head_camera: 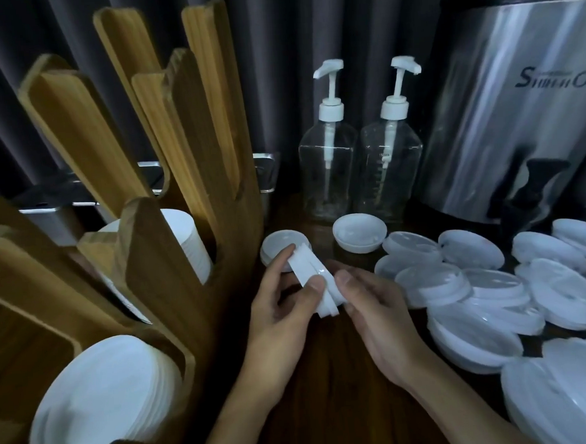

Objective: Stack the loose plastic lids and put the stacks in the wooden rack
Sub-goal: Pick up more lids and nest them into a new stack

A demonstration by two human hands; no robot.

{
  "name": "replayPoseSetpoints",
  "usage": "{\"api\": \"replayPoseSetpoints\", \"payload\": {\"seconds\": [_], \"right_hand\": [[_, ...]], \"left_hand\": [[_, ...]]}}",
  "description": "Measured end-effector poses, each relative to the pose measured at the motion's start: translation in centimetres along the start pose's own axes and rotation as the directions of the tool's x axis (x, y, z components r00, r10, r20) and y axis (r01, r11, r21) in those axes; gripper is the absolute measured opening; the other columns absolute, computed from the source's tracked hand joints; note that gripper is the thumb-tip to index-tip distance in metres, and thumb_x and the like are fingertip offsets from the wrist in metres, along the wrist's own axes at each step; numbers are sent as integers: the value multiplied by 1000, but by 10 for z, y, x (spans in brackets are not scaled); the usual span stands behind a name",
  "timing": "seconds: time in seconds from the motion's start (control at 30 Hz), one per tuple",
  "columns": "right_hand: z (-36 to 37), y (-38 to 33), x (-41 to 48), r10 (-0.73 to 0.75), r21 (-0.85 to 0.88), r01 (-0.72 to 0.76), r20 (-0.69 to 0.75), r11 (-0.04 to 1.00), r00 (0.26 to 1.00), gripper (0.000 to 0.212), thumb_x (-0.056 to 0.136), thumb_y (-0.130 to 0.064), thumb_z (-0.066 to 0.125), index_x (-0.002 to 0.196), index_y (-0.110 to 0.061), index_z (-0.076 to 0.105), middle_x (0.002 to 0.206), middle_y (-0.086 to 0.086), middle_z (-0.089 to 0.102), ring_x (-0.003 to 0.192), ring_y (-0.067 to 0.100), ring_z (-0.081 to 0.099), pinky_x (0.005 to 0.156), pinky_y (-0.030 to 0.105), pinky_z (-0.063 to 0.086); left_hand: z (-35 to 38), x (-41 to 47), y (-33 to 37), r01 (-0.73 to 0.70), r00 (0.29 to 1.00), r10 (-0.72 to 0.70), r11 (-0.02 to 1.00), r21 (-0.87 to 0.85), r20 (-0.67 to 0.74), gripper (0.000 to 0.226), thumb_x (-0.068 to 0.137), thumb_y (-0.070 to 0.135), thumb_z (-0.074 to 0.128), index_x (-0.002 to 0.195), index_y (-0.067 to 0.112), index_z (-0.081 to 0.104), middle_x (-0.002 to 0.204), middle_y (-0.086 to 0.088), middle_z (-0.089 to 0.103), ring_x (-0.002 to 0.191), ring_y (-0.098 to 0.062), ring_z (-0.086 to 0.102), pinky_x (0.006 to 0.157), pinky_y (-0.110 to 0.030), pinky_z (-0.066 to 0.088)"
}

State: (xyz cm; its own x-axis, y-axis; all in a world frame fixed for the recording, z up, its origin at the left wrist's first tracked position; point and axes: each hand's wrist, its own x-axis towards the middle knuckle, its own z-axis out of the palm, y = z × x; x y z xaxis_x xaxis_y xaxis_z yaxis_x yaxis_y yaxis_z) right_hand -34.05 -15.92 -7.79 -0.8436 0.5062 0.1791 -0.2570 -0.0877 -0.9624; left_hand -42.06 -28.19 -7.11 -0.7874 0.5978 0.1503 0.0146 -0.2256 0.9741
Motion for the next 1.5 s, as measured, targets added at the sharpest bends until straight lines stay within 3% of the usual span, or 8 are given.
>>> {"api": "replayPoseSetpoints", "payload": {"seconds": [0.4,0.7,0.8,0.93,1.13,1.27,1.37,1.5], "right_hand": [[-2,-3,2,20,-95,-13,78,995,997,57,73,-67,75,115,-29,73,118,8,73,117,25,66,106,53,47],[0,-3,3,12,-138,10,158,990,987,44,83,-48,70,121,-27,70,122,7,71,117,24,67,98,48,54],[2,1,2,-12,-194,35,119,980,993,38,89,-48,62,123,-32,67,123,-6,71,118,11,65,95,29,56],[9,11,20,-116,-536,101,6,838,993,42,103,-21,52,140,-41,45,131,-38,54,128,-15,46,107,15,41],[14,22,57,-11,-804,137,161,579,987,66,105,-24,49,159,-37,15,167,-11,16,154,9,12,125,39,20],[10,27,54,-59,-896,159,148,414,987,57,103,-34,51,155,-33,28,164,-4,29,152,17,21,123,39,23],[6,28,45,-211,-940,176,116,293,971,45,98,-39,56,139,-21,51,137,2,51,131,22,43,103,27,35],[1,30,37,-244,-957,131,66,260,968,50,85,-59,63,111,-17,61,126,7,45,117,23,44,88,31,48]], "left_hand": [[0,-4,1,-70,995,68,997,19,70,67,79,32,74,142,37,51,129,27,65,117,4,63,85,-12,54],[0,0,4,9,1000,-9,998,-60,-13,57,70,54,75,126,50,61,123,19,66,120,-17,65,96,-53,58],[0,1,4,-3,993,-2,999,-44,-115,48,79,41,74,123,52,60,131,14,61,122,-21,63,96,-55,57],[-3,3,5,-72,956,92,994,81,-277,41,99,24,61,124,57,54,130,25,57,126,-20,59,105,-56,51],[-2,-1,7,-97,946,149,978,186,-290,45,87,47,52,131,53,49,127,29,57,122,-20,62,106,-49,51],[-4,0,6,-88,948,144,976,199,-286,46,85,53,51,131,55,49,130,29,55,123,-18,60,106,-49,51],[-4,0,3,-94,942,154,973,209,-297,52,81,64,49,132,55,48,133,28,54,125,-16,58,106,-51,51],[-5,2,1,-98,936,164,971,218,-311,48,82,63,47,130,57,49,127,36,52,120,0,56,102,-47,54]]}}
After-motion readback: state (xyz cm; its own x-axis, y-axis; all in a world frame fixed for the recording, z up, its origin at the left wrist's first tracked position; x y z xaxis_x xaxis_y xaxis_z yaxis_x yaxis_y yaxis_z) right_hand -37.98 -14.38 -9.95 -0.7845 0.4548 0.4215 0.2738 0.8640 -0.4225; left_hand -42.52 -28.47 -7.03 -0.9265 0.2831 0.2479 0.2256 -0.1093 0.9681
